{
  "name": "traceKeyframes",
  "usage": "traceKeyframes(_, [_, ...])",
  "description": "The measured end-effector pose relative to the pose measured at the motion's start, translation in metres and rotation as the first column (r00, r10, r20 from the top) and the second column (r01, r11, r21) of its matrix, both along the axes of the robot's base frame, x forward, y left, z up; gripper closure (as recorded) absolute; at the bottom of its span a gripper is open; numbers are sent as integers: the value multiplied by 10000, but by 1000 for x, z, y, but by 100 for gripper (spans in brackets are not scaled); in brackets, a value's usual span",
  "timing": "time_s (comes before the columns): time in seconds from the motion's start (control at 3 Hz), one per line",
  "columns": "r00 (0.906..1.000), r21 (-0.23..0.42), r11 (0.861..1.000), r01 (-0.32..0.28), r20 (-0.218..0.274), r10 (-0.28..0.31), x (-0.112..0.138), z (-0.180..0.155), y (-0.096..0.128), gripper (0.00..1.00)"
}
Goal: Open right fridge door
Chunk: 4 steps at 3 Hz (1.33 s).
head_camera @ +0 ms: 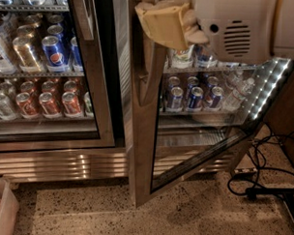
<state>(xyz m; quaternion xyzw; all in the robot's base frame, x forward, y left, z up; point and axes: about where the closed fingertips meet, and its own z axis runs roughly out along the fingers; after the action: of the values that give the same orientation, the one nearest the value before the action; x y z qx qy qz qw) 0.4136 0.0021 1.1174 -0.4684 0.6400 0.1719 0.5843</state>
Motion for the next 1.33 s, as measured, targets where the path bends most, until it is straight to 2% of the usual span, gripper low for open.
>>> traceKeyframes(0.33, [9999, -24, 9999, 162, -35, -162, -4, 1, -4, 100])
traceKeyframes(0.67, [9999, -24, 9999, 161, -34, -161, -4, 1, -6, 81])
traceKeyframes(1.33, [9999, -24, 9999, 161, -34, -161, -4, 1, -6, 36])
